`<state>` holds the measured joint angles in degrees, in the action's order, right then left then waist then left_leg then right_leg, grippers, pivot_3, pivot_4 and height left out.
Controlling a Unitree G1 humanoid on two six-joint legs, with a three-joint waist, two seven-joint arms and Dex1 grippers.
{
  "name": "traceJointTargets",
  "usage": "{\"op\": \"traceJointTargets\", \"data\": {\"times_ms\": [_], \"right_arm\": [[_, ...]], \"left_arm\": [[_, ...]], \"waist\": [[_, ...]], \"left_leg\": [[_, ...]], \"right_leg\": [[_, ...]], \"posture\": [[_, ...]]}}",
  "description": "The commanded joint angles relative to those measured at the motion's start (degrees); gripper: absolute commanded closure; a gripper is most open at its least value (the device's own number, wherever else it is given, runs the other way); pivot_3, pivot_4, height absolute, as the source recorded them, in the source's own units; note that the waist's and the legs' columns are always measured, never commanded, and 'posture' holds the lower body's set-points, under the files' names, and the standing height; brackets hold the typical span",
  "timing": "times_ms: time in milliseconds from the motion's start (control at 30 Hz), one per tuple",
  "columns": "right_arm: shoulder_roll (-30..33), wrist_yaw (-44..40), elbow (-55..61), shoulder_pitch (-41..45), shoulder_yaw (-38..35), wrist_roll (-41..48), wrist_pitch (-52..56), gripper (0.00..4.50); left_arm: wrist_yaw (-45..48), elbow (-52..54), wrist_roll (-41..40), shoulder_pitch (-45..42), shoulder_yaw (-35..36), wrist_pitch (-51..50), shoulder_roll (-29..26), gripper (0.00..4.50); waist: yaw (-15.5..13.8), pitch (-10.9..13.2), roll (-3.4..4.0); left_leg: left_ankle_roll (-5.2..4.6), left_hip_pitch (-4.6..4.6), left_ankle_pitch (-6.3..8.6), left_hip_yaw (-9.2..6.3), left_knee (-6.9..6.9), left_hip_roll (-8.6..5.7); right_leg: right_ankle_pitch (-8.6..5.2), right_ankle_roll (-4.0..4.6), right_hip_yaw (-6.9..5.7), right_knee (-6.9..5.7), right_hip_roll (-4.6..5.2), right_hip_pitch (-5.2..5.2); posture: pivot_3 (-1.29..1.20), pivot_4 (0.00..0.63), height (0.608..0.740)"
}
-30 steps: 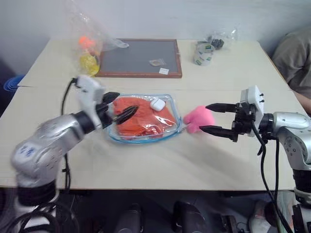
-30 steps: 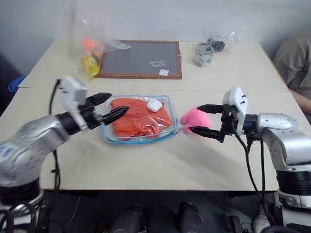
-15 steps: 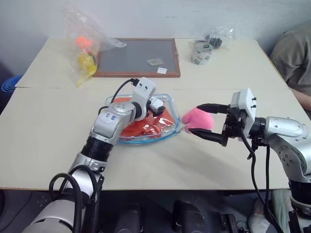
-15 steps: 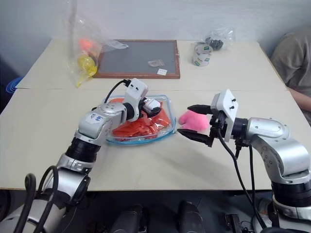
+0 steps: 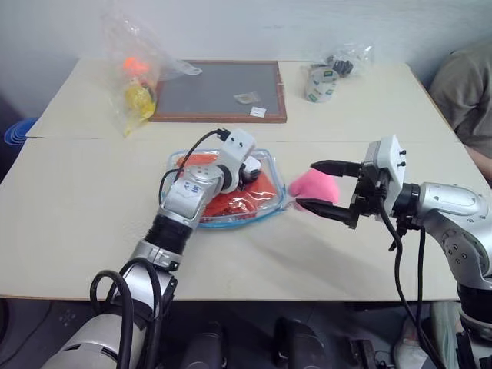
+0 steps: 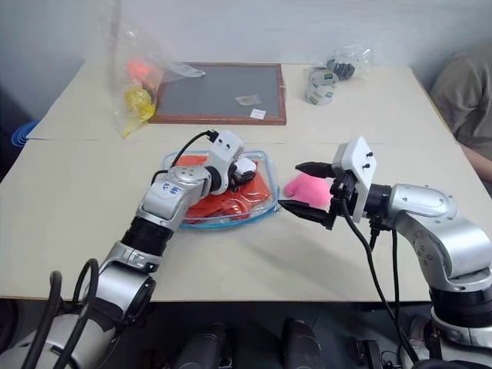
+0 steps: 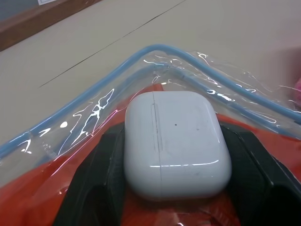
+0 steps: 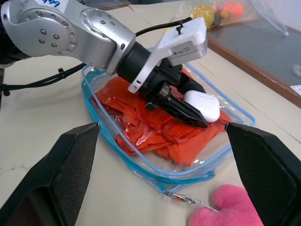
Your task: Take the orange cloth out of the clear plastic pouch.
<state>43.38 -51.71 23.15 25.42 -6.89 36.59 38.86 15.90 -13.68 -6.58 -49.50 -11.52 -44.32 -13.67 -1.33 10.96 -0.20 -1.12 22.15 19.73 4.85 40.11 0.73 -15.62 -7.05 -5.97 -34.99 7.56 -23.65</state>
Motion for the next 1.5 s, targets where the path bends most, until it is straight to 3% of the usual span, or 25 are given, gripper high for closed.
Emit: {"op": "traceJointTargets", "data": {"times_ms": [33, 167, 267, 400, 567, 800, 967, 1167, 1233, 1300, 1400, 1500], "right_arm": [[-0.2, -0.6, 2.7, 1.0, 0.4, 1.9, -0.1, 0.0], [-0.9, -1.6, 2.7, 1.8, 2.5, 2.5, -0.3, 0.0], [-1.2, -3.3, 1.8, 2.4, 3.8, 2.5, -0.7, 0.0], [-1.5, -5.6, 0.3, 3.4, 5.1, 2.2, -1.5, 0.0], [-2.7, -9.4, -3.0, 6.3, 7.9, 1.3, -2.9, 0.0], [-3.9, -11.0, -7.5, 9.9, 10.1, -0.8, -4.5, 0.0], [-2.4, -12.0, -7.7, 8.4, 9.9, -2.6, -5.6, 0.0], [0.6, -13.7, -7.5, 5.8, 8.0, -2.9, -5.7, 0.0], [1.8, -14.7, -7.5, 4.9, 7.5, -2.8, -6.0, 0.0], [2.7, -15.0, -8.0, 4.3, 7.1, -3.2, -6.4, 0.0], [3.3, -14.9, -8.3, 3.8, 6.7, -3.8, -6.6, 0.0], [3.4, -14.3, -7.6, 3.0, 6.2, -4.0, -6.5, 0.0]], "left_arm": [[-3.2, 9.1, 0.2, 2.5, 7.3, -1.9, -2.5, 2.09], [-9.7, 20.9, 1.0, 11.4, 25.5, -8.2, -9.9, 2.09], [-9.7, 24.0, 1.3, 19.9, 36.5, -9.9, -16.9, 2.09], [-9.2, 24.0, 0.1, 28.2, 45.8, -9.2, -21.1, 2.09], [-5.4, 16.7, -1.1, 37.3, 50.3, -2.0, -22.1, 2.09], [-5.4, 19.2, -3.7, 42.4, 53.8, -1.6, -20.6, 0.02], [-1.3, 27.6, -7.2, 48.6, 60.9, -6.3, -25.0, 0.02], [26.3, 42.3, -22.8, 60.0, 68.5, -7.6, -38.4, 0.02], [33.0, 47.4, -27.4, 61.3, 67.3, -7.0, -42.2, 0.02], [35.3, 49.8, -27.2, 59.9, 59.8, -3.0, -45.8, 0.02], [34.4, 49.7, -23.2, 51.7, 42.1, 4.0, -49.5, 0.02], [34.1, 45.2, -14.6, 40.9, 23.3, 10.8, -49.4, 0.02]], "waist": [[0.2, 0.0, 0.0], [1.4, 0.0, 0.0], [1.8, 0.0, 0.0], [0.4, 0.0, -0.05], [-0.5, -0.2, -0.34], [0.2, -0.2, -0.45], [1.4, -0.3, -0.54], [1.3, -0.3, -0.52], [1.0, -0.3, -0.47], [0.9, -0.2, -0.36], [1.1, -0.2, -0.07], [1.3, -0.2, 0.01]], "left_leg": [[0.0, -0.01, 0.0, 0.01, -0.02, 0.02], [0.02, -0.01, 0.0, -0.27, -0.05, 0.09], [0.06, -0.07, 0.01, -0.37, -0.14, 0.13], [0.0, -0.01, 0.05, -0.47, -0.06, 0.2], [-0.16, 0.0, 0.04, -0.74, 0.07, -0.01], [-0.1, 0.0, 0.06, -0.74, -0.03, 0.04], [-0.04, 0.03, 0.11, -0.69, -0.11, 0.13], [-0.02, 0.0, 0.16, -0.67, -0.1, 0.13], [-0.04, 0.01, 0.16, -0.71, -0.09, 0.09], [-0.06, 0.0, 0.17, -0.73, -0.08, 0.03], [-0.05, -0.06, 0.16, -0.7, -0.11, 0.0], [-0.05, -0.07, 0.14, -0.53, -0.19, 0.02]], "right_leg": [[0.0, 0.0, 0.0, -0.01, -0.01, -0.01], [0.0, 0.0, 0.02, -0.03, -0.01, -0.07], [-0.02, 0.04, 0.0, -0.05, -0.02, -0.12], [-0.02, 0.03, -0.04, -0.02, 0.15, -0.07], [0.02, -0.03, -0.15, 0.01, 0.46, 0.12], [0.01, -0.02, -0.31, -0.03, 0.51, 0.05], [-0.01, 0.01, -0.4, -0.01, 0.47, -0.03], [-0.04, 0.07, -0.4, 0.01, 0.59, -0.03], [-0.05, 0.09, -0.42, 0.08, 0.79, 0.01], [-0.06, 0.1, -0.33, 0.15, 0.95, 0.06], [-0.06, 0.11, -0.34, 0.2, 0.82, 0.06], [-0.06, 0.1, -0.32, -0.04, 0.58, -0.02]], "posture": [[0.0, 0.15, 0.74], [0.0, 0.15, 0.74], [0.0, 0.15, 0.74], [0.0, 0.15, 0.74], [0.0, 0.15, 0.74], [0.0, 0.15, 0.74], [0.0, 0.15, 0.74], [0.0, 0.15, 0.74], [0.0, 0.15, 0.74], [0.0, 0.15, 0.74], [0.0, 0.15, 0.74], [0.0, 0.15, 0.74]]}}
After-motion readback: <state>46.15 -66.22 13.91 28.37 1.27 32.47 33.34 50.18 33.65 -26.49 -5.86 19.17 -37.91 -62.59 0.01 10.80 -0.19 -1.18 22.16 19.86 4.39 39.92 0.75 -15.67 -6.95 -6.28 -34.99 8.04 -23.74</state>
